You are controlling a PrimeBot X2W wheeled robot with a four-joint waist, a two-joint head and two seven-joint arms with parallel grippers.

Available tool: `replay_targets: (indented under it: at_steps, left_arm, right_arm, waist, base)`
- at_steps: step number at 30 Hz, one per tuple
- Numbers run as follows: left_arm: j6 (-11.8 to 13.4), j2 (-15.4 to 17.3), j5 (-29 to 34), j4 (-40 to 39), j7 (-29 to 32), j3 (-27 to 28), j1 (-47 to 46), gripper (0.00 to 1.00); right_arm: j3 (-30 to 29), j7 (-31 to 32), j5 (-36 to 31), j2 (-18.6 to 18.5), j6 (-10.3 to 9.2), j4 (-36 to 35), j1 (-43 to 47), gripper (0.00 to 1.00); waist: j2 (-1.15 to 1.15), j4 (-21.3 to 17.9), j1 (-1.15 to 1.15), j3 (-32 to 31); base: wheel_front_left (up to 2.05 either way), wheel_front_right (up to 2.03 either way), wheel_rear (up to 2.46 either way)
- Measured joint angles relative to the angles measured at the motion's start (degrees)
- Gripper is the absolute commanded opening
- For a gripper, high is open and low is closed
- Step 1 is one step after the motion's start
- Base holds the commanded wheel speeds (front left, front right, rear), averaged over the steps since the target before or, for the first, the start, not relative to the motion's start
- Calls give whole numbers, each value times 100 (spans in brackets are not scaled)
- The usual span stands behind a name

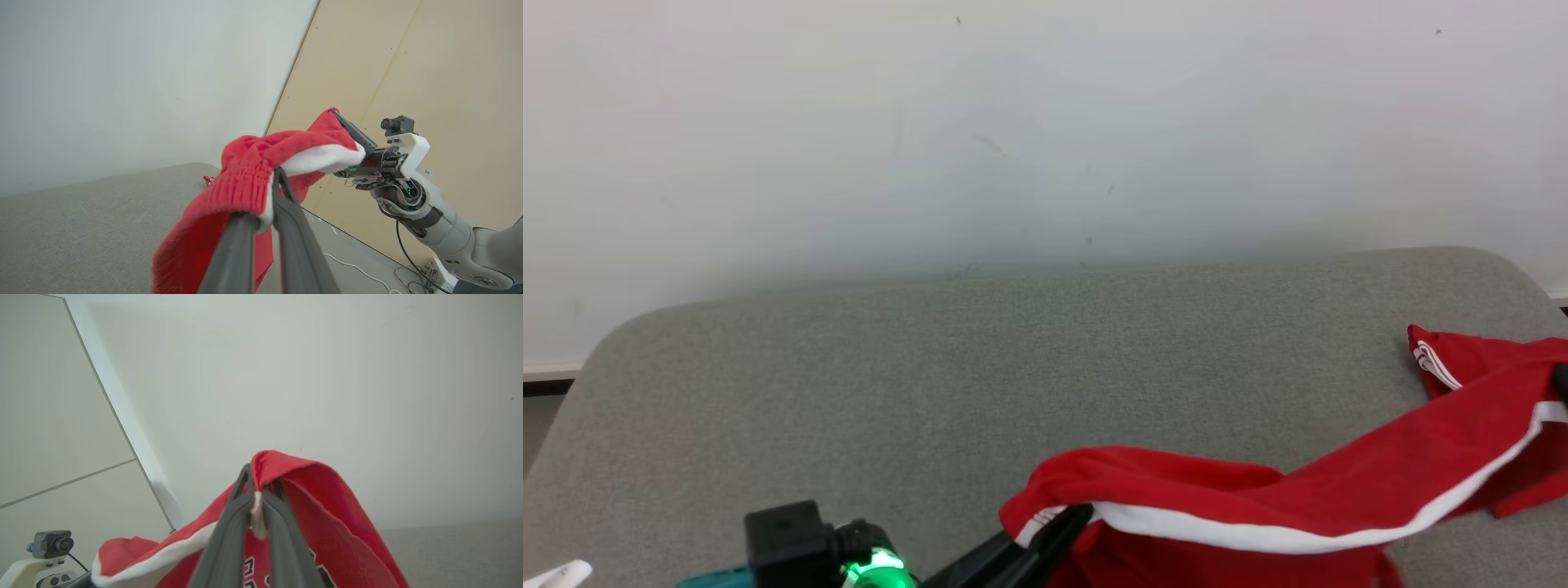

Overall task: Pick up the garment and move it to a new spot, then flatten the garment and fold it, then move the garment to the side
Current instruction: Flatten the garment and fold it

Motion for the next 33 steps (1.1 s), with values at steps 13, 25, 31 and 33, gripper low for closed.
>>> replay_targets:
  at_steps: [13,25,31,33]
  left_arm:
    - [63,189,-1000,-491,727,322,-411,0]
    - [-214,-547,-1037,2005,1546,789,-3271,0]
    - [-316,-1241,-305,3992,1305,958,-5283,0]
    - [-292,-1486,-14,4621,1023,1033,-5896,0]
  right_arm:
    - [-691,375,111,294,0,-160,42,0]
    - [-167,1656,-826,1472,-1,2199,-3896,0]
    - [-564,1920,-2414,2628,0,4120,-6589,0]
    - [-656,1861,-2934,2929,1,4528,-7309,0]
  waist:
    - [0,-130,0,292]
    - [0,-14,1,1515]
    - [0,54,2,2407]
    - [0,60,2,2706]
  base:
    - [0,0,0]
    - [0,0,0]
    - [0,0,0]
    - [0,0,0]
